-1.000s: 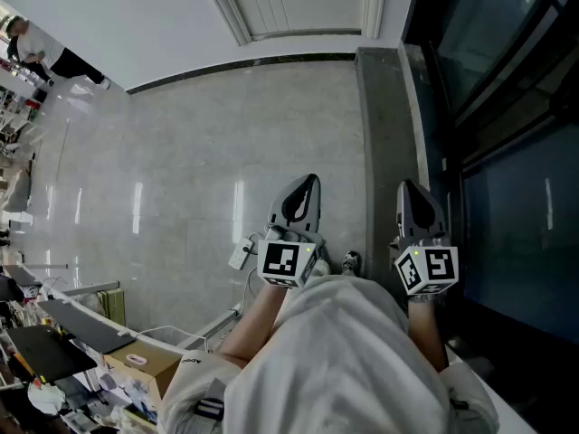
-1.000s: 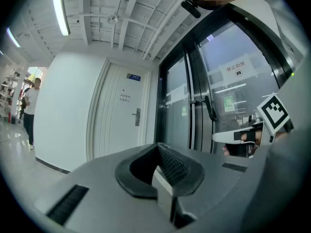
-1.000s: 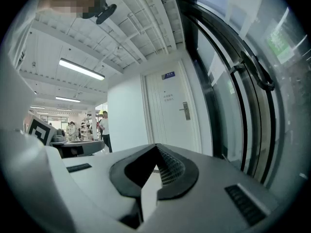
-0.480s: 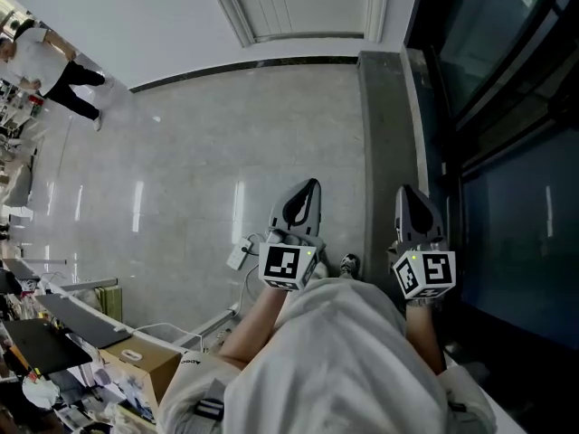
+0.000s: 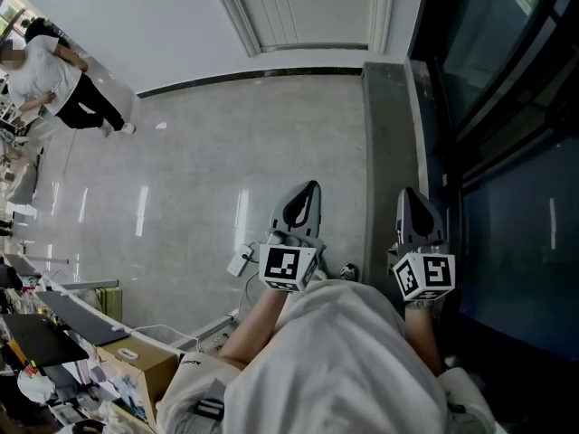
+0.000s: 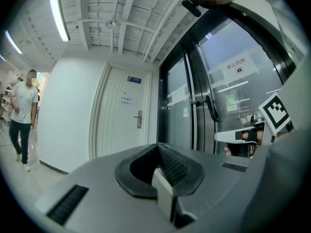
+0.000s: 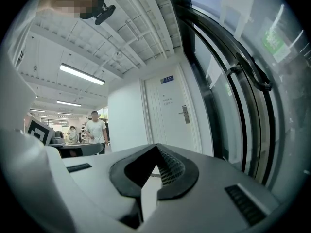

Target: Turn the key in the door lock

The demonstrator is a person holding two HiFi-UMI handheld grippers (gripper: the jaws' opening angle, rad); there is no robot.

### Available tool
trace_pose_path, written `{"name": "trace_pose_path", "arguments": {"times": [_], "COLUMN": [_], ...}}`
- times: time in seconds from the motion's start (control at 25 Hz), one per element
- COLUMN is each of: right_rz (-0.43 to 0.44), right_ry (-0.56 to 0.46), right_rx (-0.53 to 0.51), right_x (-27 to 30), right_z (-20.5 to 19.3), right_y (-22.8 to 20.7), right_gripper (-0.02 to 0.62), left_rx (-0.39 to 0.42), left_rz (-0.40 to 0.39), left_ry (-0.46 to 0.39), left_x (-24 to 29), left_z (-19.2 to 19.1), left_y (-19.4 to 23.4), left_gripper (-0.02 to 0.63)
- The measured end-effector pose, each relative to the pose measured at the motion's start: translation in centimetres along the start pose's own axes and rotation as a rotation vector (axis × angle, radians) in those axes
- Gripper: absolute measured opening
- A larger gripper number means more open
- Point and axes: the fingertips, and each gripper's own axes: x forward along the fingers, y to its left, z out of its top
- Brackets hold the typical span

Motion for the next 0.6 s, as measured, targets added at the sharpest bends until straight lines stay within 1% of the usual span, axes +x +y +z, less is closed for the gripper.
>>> {"name": "trace_pose_path", "arguments": {"times": [0.36,0.48,0.6], "right_rz": [0.02,0.019,0.012], "right_ry": [-0.002,0.009,0.019], "right_rx": [-0.026,-0.027,-0.025], "right_x": [0.2,0.8,2.0], "right_z": [0.4,0.0,-0.2], "right_y": [-2.7,-3.3,-3.6], "right_gripper": [-0.002,-0.002,-0.002], "left_rx": [-0.003,-0.011,-0.011], "left_rz": [0.044,0.056,0.051], "left_ry": [-0.02,-0.013,-0.008], "left_x": [1.7,2.4,3.6], "left_z": [0.1,-0.4,-0.6], "left_y": [-1.3,-1.1,-0.3], "left_gripper": [0.006,0.006,0.006]}}
